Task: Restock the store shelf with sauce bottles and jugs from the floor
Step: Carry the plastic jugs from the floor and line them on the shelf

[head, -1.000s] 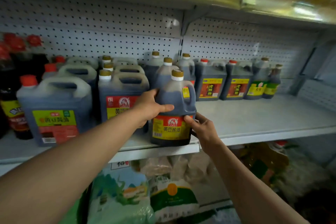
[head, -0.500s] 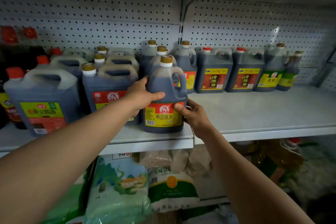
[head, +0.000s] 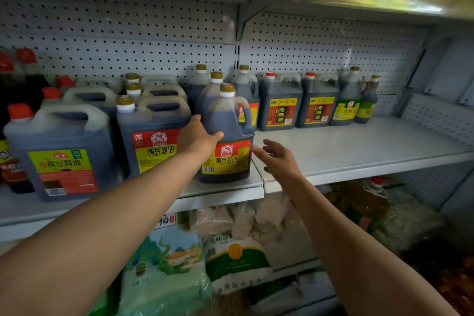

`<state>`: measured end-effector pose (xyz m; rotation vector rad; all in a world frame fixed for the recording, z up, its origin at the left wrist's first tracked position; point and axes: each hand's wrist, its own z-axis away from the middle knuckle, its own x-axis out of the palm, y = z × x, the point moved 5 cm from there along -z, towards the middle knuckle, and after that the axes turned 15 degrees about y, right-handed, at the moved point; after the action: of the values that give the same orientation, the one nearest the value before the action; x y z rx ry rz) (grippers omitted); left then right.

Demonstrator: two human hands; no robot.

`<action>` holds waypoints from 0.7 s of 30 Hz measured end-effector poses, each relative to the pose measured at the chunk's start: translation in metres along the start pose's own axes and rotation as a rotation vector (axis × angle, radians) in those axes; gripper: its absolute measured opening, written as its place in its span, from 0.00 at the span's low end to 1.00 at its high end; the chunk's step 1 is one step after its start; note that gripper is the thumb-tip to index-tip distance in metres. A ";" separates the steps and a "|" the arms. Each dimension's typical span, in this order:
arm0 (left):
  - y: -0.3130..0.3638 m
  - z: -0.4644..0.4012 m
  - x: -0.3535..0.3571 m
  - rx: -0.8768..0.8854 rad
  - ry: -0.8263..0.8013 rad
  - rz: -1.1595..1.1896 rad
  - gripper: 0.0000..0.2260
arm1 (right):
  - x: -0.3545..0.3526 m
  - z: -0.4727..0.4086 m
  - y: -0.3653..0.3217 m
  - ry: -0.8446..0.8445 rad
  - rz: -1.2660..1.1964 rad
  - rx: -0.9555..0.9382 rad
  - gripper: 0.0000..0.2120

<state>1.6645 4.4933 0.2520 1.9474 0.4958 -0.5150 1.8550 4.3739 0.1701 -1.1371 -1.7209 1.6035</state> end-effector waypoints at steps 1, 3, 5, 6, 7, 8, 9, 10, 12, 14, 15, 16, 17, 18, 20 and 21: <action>-0.003 0.003 0.000 -0.012 0.005 0.012 0.28 | -0.010 0.007 -0.003 0.026 0.029 -0.021 0.42; -0.010 0.012 -0.001 -0.025 0.013 0.037 0.29 | -0.030 0.025 -0.007 0.094 0.075 -0.039 0.38; -0.013 0.024 -0.004 -0.010 0.016 0.068 0.33 | -0.051 0.048 -0.012 0.177 0.125 -0.048 0.35; -0.014 0.030 -0.007 0.010 0.010 0.086 0.36 | -0.061 0.061 -0.014 0.216 0.160 -0.053 0.35; -0.014 0.038 -0.010 0.043 -0.004 0.101 0.37 | -0.071 0.075 -0.016 0.247 0.199 -0.053 0.35; -0.013 0.047 -0.014 0.089 -0.026 0.110 0.38 | -0.080 0.090 -0.018 0.274 0.246 -0.051 0.35; -0.013 0.056 -0.017 0.144 -0.058 0.113 0.38 | -0.089 0.107 -0.020 0.306 0.307 -0.049 0.34; -0.013 0.066 -0.019 0.199 -0.099 0.116 0.38 | -0.097 0.127 -0.024 0.341 0.386 -0.055 0.34; -0.014 0.091 -0.024 0.290 -0.205 0.155 0.37 | -0.113 0.168 -0.031 0.414 0.566 -0.077 0.33; -0.014 0.122 -0.029 0.368 -0.342 0.201 0.36 | -0.127 0.214 -0.039 0.478 0.703 -0.079 0.33; -0.013 0.139 -0.032 0.404 -0.403 0.215 0.35 | -0.134 0.237 -0.041 0.499 0.760 -0.056 0.33; -0.012 0.158 -0.035 0.435 -0.458 0.229 0.34 | -0.143 0.262 -0.042 0.519 0.813 -0.020 0.33; -0.011 0.177 -0.039 0.455 -0.509 0.243 0.32 | -0.152 0.287 -0.043 0.535 0.861 0.010 0.34; -0.009 0.198 -0.043 0.469 -0.563 0.262 0.32 | -0.162 0.311 -0.044 0.550 0.916 0.035 0.34; -0.004 0.242 -0.049 0.520 -0.682 0.293 0.31 | -0.183 0.363 -0.046 0.578 1.012 0.097 0.34; 0.000 0.264 -0.052 0.558 -0.735 0.303 0.31 | -0.194 0.388 -0.047 0.598 1.049 0.133 0.35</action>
<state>1.5853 4.2468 0.1773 2.1001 -0.4499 -1.1883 1.6211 4.0054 0.1852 -2.3520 -0.5946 1.5627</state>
